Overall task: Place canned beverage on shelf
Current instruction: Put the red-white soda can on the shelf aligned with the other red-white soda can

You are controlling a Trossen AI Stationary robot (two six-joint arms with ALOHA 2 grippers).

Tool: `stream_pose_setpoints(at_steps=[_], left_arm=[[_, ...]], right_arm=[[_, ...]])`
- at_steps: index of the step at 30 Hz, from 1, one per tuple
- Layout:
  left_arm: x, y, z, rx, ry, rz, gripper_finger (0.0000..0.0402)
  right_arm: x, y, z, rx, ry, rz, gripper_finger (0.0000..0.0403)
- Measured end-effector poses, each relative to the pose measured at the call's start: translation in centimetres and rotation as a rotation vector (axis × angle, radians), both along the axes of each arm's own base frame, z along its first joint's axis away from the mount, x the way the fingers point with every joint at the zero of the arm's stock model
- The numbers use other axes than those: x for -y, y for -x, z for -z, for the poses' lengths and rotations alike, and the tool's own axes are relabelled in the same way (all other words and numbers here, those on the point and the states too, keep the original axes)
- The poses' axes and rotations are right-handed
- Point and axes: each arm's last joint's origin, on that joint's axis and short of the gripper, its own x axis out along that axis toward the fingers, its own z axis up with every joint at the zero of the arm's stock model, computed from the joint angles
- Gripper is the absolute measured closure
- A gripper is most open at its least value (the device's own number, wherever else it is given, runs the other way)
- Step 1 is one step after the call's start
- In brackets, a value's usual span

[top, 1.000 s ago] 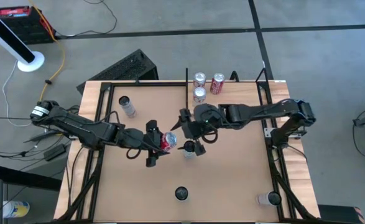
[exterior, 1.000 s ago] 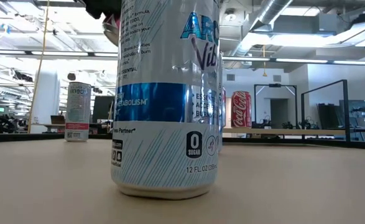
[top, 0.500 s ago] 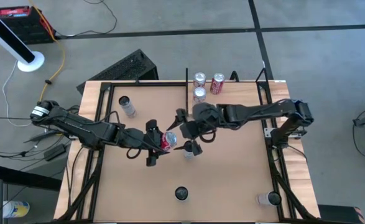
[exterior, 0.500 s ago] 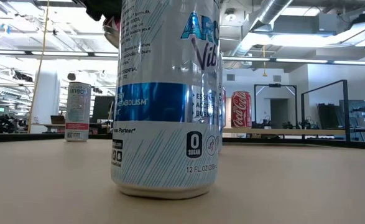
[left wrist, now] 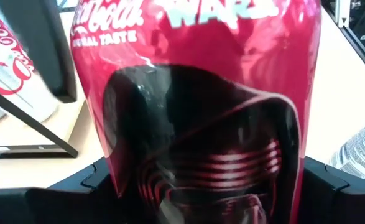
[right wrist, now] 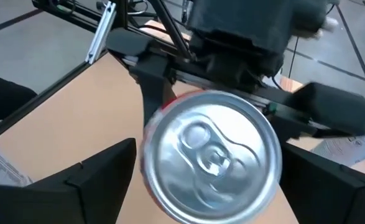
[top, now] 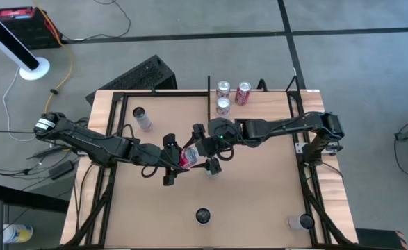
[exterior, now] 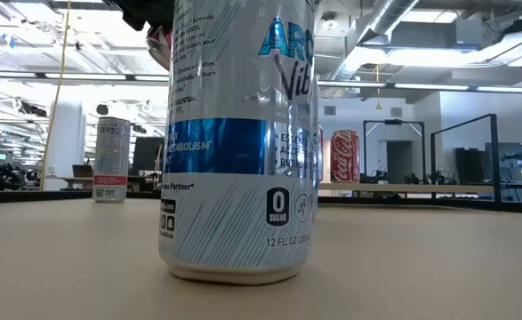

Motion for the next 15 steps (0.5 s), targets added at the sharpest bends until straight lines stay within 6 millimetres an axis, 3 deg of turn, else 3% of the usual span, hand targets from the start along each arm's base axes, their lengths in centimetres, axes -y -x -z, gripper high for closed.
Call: stream_pose_setpoints(at_steps=[7, 9, 15], left_arm=[[-0.02, -0.01, -0.04, 0.005, 0.001, -0.01, 0.0117], [0.01, -0.02, -0.08, 0.01, 0.01, -0.014, 0.0116], [-0.04, -0.06, -0.3, 0.032, 0.045, -0.046, 0.0061]], right_arm=[[0.02, 0.15, -0.22, 0.004, 0.001, 0.005, 0.008], [0.0, 0.15, -0.24, 0.004, -0.001, 0.005, 0.0083], [0.03, 0.27, -0.25, -0.002, 0.004, 0.012, 0.0083]])
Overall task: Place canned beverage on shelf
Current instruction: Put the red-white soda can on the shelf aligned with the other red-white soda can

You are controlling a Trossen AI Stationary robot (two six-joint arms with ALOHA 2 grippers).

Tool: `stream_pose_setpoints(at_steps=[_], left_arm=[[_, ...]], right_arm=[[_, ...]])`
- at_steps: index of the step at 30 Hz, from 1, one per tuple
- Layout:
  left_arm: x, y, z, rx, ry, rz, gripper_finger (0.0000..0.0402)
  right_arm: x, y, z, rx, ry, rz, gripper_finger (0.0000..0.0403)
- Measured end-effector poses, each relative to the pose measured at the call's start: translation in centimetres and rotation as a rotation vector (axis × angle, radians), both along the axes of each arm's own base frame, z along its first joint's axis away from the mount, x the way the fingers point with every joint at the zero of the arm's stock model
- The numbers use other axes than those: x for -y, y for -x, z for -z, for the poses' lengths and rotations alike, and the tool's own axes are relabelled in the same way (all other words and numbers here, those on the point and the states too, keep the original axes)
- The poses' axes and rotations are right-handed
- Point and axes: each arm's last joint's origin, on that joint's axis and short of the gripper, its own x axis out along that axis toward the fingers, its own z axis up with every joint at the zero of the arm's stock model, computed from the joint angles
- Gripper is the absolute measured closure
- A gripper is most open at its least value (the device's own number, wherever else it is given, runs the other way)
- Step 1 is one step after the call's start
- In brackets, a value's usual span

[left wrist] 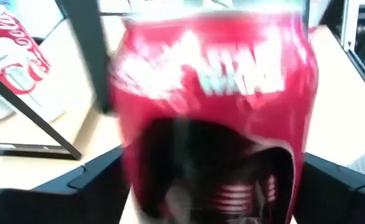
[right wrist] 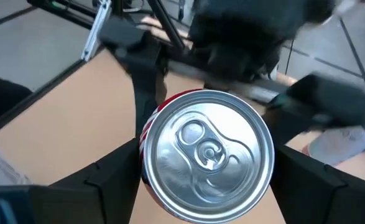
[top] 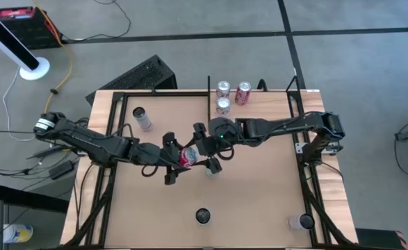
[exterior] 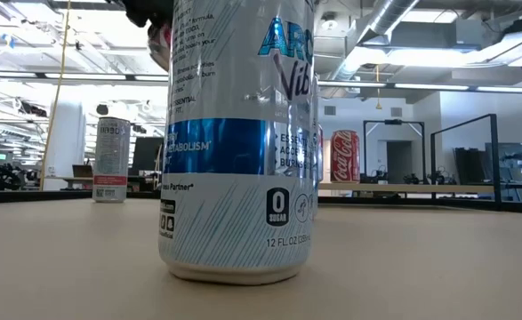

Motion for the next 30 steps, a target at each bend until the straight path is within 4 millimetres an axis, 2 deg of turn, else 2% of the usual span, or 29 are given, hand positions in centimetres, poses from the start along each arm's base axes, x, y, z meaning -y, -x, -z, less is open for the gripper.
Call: stream_pose_setpoints(at_steps=[4, 11, 16, 19, 24, 27, 30], left_arm=[[-0.1, 0.1, 0.1, -0.02, -0.01, -0.016, 0.0031], [-0.4, 1.1, 0.1, -0.091, 0.001, -0.055, 0.0022], [-0.8, 2.6, 0.4, -0.181, 0.018, -0.129, 0.0021], [-1.0, 3.4, 1.0, -0.256, 0.04, -0.192, 0.0021], [-1.4, 4.5, 1.6, -0.34, 0.08, -0.286, 0.0021], [-1.5, 5.0, 2.1, -0.387, 0.099, -0.334, 0.0021], [-1.5, 5.0, 2.3, -0.401, 0.115, -0.358, 0.0021]], right_arm=[[0.3, 0.7, -0.6, -0.009, 0.005, 0.004, 0.0083], [1.8, 3.9, -3.3, -0.03, 0.029, 0.066, 0.0083], [3.6, 8.6, -6.7, -0.033, 0.076, 0.175, 0.0083], [5.1, 11.8, -7.7, -0.096, 0.082, 0.235, 0.0083], [8.0, 15.8, -8.0, -0.226, 0.066, 0.38, 0.0081], [10.1, 16.8, -7.4, -0.28, 0.072, 0.465, 0.0081], [12.2, 17.3, -5.6, -0.362, 0.077, 0.515, 0.0081]])
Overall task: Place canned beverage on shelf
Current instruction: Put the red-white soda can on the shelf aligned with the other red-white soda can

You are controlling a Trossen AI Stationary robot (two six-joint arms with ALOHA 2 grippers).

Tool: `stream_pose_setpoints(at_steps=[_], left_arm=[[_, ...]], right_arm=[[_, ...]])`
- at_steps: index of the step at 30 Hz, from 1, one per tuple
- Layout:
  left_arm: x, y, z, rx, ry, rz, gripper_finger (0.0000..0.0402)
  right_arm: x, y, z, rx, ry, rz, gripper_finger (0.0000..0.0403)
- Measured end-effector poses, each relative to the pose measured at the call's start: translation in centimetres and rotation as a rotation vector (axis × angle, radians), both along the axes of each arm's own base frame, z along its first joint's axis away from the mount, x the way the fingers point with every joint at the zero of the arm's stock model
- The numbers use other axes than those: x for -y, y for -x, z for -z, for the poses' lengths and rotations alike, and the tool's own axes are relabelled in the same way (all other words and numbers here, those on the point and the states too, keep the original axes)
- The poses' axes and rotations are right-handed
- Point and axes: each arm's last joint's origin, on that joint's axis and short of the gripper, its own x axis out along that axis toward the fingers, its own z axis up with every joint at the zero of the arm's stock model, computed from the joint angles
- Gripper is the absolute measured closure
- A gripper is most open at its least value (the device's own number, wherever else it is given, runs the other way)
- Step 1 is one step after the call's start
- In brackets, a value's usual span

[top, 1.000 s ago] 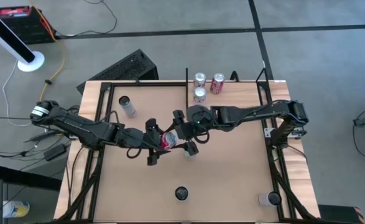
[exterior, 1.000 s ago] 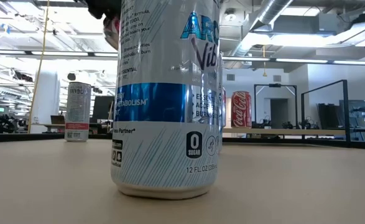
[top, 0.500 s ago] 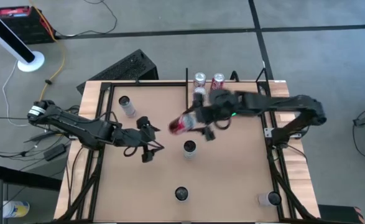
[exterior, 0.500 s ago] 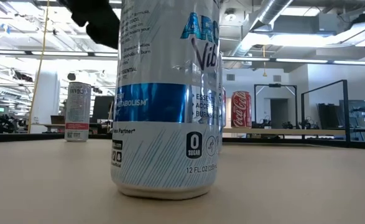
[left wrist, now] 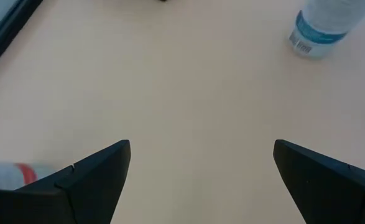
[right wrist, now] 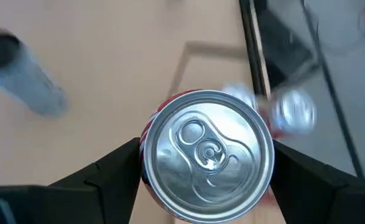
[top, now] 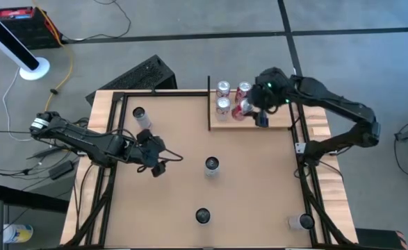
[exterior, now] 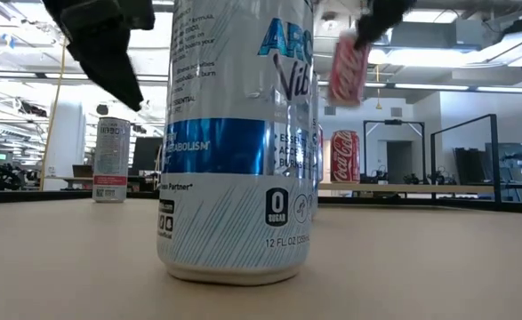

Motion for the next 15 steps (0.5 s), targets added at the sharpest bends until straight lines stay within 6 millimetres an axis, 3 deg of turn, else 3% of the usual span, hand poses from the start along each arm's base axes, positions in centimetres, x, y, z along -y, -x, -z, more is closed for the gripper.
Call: stream_pose_setpoints(at_steps=[8, 15], left_arm=[[0.0, 0.2, 0.9, 0.006, 0.073, -0.065, 0.002], [0.0, 0.2, 1.2, 0.007, 0.081, -0.066, 0.002]], right_arm=[[5.1, -0.1, 4.4, -0.14, -0.046, 0.075, 0.0079], [8.1, -1.1, 7.2, -0.185, -0.141, 0.073, 0.0079]])
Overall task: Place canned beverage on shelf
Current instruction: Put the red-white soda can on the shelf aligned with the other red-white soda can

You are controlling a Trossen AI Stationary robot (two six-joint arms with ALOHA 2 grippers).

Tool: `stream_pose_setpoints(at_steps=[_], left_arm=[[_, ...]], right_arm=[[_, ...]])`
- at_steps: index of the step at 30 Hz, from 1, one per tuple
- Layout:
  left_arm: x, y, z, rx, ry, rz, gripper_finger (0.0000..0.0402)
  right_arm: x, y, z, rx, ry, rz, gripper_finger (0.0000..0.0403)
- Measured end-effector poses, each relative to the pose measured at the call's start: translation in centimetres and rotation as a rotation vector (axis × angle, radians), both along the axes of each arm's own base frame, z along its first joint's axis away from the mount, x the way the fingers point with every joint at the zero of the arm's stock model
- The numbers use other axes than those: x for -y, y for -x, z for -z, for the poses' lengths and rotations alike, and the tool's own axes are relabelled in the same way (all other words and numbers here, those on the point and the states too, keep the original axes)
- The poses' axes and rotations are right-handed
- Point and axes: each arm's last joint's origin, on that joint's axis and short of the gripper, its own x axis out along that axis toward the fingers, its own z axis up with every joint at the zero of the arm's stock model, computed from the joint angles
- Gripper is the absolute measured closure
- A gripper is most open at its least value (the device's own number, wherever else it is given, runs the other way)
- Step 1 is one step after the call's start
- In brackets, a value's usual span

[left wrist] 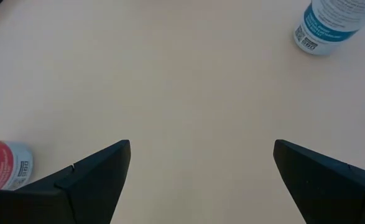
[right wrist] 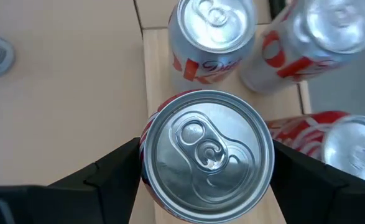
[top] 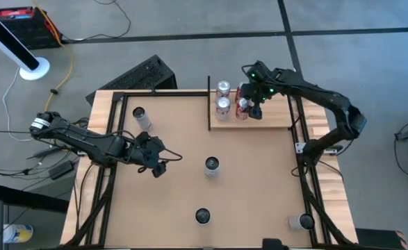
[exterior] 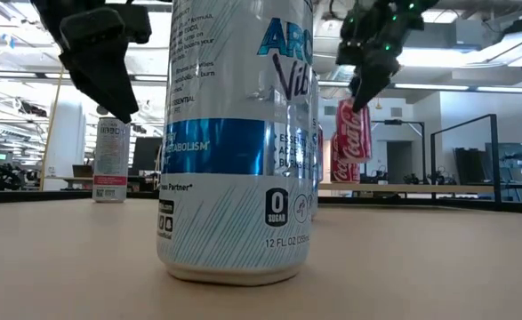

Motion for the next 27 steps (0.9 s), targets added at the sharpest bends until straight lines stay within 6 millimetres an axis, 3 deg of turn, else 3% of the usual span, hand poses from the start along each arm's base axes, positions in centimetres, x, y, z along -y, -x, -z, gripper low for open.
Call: stream_pose_setpoints(at_steps=[9, 27], left_arm=[[0.0, -0.1, -0.1, 0.014, -0.002, -0.016, 0.002], [0.0, -0.4, -0.3, 0.052, -0.039, -0.001, 0.002]], right_arm=[[2.1, 0.0, 1.0, 0.01, -0.001, 0.028, 0.0079], [2.1, -0.6, 2.0, -0.008, -0.062, 0.03, 0.0078]])
